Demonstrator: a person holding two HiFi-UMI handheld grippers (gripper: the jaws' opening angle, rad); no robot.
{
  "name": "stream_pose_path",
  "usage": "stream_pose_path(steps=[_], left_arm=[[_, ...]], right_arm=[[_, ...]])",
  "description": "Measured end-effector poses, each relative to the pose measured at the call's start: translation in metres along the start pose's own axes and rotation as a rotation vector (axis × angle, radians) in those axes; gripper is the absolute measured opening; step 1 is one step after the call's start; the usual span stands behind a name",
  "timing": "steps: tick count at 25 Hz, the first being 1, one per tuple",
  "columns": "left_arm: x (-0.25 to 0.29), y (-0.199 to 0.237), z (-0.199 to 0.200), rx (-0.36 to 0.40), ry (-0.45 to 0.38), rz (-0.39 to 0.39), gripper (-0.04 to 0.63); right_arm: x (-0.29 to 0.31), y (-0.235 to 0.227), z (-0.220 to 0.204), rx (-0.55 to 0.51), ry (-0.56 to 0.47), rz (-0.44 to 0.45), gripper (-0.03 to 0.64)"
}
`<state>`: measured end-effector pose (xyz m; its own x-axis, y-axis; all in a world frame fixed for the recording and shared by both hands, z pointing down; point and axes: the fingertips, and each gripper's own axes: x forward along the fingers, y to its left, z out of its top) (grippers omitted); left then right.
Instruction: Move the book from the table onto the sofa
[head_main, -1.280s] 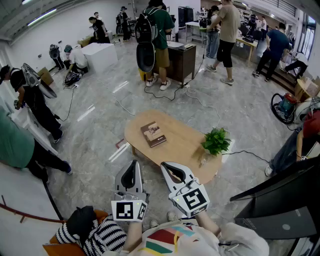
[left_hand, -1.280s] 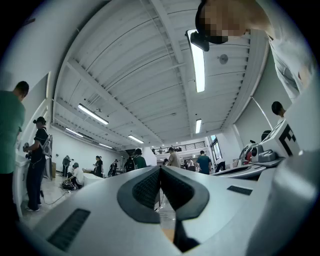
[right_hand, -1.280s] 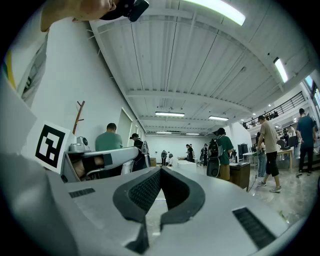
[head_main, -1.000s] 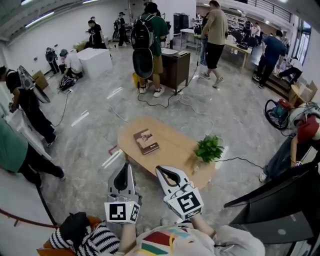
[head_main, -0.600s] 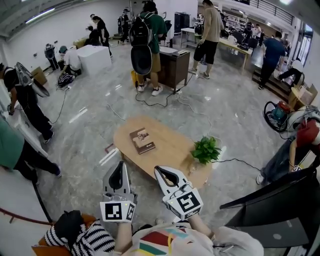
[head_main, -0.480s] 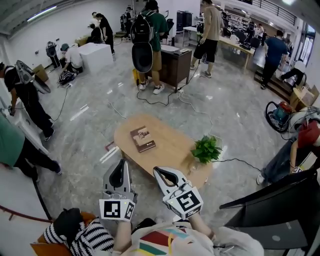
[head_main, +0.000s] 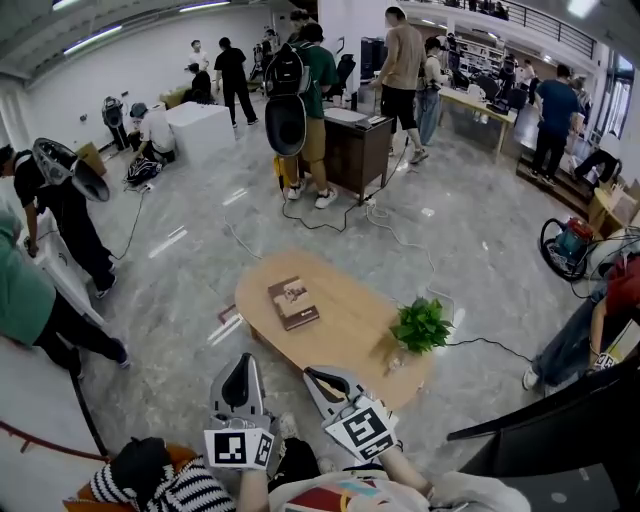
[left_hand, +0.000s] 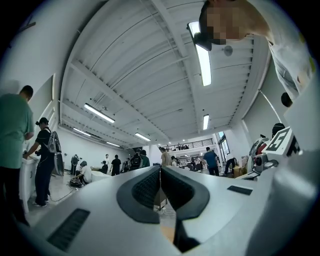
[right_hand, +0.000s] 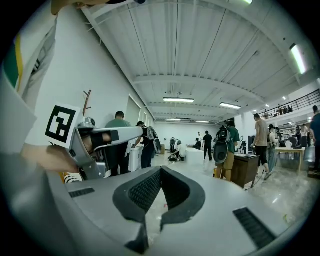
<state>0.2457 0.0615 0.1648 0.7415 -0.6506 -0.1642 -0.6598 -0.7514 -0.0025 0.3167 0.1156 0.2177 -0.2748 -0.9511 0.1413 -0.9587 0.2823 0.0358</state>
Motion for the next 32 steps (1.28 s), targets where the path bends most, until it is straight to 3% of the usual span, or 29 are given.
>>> stream_pose_path(steps=[5,12,17,25,32], left_arm=[[0.015,0.021,-0.018,-0.018,-0.003,0.016,0.008],[0.078,0.072,-0.033,-0.031,-0.031,0.025,0.008],[0.124,0.121,-0.058,-0.097,-0.022,0.019,0.008],[0.208,0.204,-0.078,-0.085,-0.003,0.003,0.008],[0.254,0.243,-0.097,-0.078,0.048,-0.023,0.008]], right_arm=[[0.024,-0.017,-0.002,0.022,-0.009,-0.019,0.011],[0.068,-0.051,0.001,-0.005,0.012,-0.071,0.011],[0.136,-0.08,0.007,0.012,-0.002,-0.059,0.011],[0.261,-0.118,0.004,0.024,0.051,-0.048,0.011],[0.306,-0.164,-0.003,0.064,0.093,-0.123,0.011]])
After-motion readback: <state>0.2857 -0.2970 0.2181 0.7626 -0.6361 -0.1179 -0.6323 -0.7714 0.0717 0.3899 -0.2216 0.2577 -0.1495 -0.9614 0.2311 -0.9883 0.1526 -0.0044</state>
